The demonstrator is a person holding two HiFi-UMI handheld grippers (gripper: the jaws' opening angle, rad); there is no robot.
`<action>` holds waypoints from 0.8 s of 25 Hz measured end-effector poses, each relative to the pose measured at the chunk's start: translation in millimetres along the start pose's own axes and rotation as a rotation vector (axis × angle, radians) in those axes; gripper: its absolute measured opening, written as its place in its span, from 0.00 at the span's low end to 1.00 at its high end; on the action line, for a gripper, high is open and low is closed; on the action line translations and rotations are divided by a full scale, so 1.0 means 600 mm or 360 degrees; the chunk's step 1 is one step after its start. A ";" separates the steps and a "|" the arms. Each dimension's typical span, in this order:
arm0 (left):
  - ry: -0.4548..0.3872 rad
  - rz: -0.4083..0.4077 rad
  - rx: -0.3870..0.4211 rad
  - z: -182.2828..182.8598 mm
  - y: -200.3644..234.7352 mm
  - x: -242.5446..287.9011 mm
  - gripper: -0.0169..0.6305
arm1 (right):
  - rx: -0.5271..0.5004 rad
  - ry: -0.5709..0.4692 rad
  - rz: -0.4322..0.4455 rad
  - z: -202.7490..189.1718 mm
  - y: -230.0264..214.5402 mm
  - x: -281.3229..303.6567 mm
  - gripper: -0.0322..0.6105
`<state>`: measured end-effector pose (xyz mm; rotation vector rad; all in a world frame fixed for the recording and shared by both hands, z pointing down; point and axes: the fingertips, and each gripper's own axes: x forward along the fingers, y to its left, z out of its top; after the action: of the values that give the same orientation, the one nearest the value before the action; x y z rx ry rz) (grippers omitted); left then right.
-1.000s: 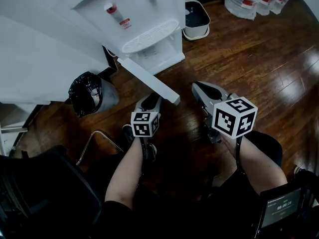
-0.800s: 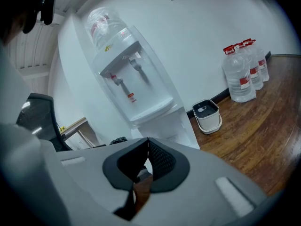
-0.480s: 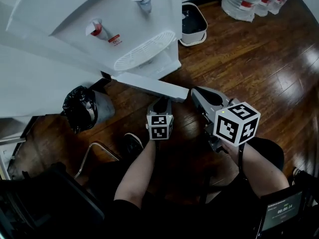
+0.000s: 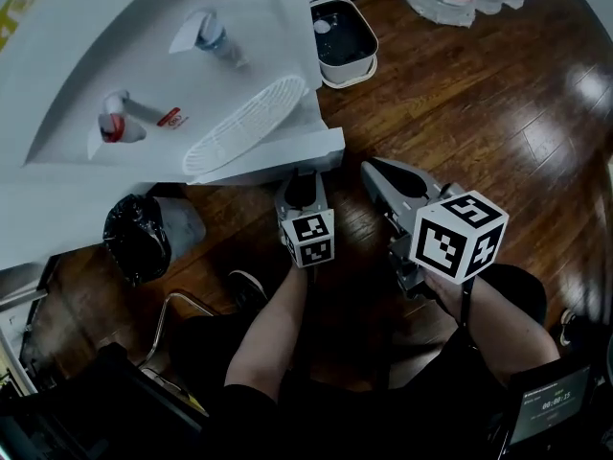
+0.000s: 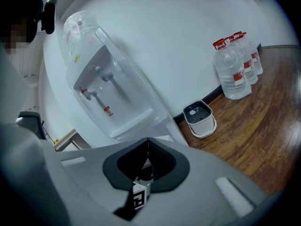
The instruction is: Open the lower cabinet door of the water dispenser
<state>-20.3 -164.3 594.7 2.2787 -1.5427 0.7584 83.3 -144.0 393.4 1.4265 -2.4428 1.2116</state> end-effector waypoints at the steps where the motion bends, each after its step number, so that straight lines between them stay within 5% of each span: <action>1: -0.0001 -0.0008 -0.0018 0.003 -0.003 0.006 0.28 | 0.0010 -0.0003 0.0007 0.005 0.000 0.003 0.06; 9: 0.0016 -0.0035 -0.0212 0.045 0.000 0.054 0.26 | 0.0033 0.0010 0.0006 0.019 -0.014 0.022 0.06; 13: 0.0010 0.0009 -0.0345 0.056 0.012 0.061 0.14 | 0.0070 0.0057 -0.0003 0.011 -0.026 0.031 0.06; 20: 0.0003 0.0029 -0.0290 0.056 0.009 0.069 0.20 | 0.0083 0.0072 0.0032 0.018 -0.022 0.050 0.06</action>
<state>-4.5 -215.3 590.3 2.1347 -1.5650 0.5978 79.9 -175.5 406.5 1.3748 -2.4186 1.3065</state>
